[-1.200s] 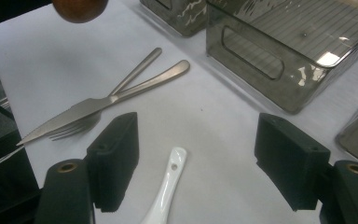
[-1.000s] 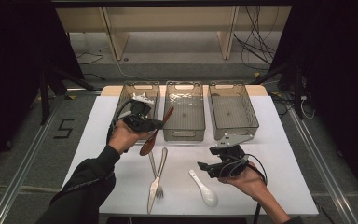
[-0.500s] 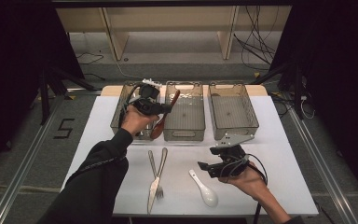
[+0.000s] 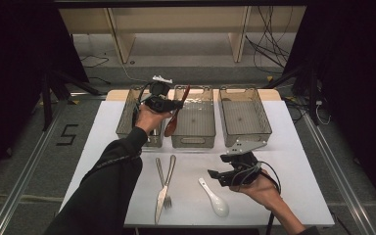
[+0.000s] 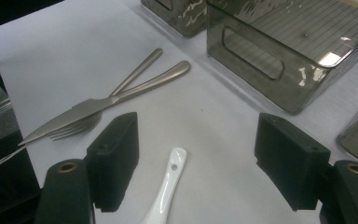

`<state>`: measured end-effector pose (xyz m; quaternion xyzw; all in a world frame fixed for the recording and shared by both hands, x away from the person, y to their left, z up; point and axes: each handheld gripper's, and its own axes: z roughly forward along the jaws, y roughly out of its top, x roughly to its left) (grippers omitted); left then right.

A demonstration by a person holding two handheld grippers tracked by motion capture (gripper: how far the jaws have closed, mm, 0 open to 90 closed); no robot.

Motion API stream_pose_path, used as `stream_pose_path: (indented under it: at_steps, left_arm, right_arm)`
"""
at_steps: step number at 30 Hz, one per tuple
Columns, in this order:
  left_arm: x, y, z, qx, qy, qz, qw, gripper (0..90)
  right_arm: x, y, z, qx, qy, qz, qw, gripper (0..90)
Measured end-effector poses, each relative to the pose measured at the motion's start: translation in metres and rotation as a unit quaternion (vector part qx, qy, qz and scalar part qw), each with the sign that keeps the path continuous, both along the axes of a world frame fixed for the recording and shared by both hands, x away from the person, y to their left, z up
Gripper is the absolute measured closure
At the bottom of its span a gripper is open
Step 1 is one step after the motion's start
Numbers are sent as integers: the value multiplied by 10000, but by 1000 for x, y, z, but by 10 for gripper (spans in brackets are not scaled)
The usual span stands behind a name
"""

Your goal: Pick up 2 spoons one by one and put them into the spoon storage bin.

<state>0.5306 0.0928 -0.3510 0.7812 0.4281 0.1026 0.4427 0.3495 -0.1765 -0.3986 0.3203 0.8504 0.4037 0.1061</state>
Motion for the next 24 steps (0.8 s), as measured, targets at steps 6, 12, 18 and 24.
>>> stream_pose_path:
  at_steps: [6, 12, 18, 24]
  left_arm:
    - [9, -3, -1, -75, -103, 119, 9998, 837]
    - [15, -7, -4, -101, -160, 151, 9997, 836]
    - [20, -11, -11, -100, -140, 238, 9996, 834]
    - [24, -14, -15, -112, -146, 286, 9994, 832]
  right_arm:
    - [0, 0, 0, 2, -1, 6, 10000, 315]
    - [0, 0, 0, 9, -8, 15, 10000, 315]
    - [0, 0, 0, 9, -9, 34, 10000, 315]
    - [0, 0, 0, 13, -9, 36, 10000, 315]
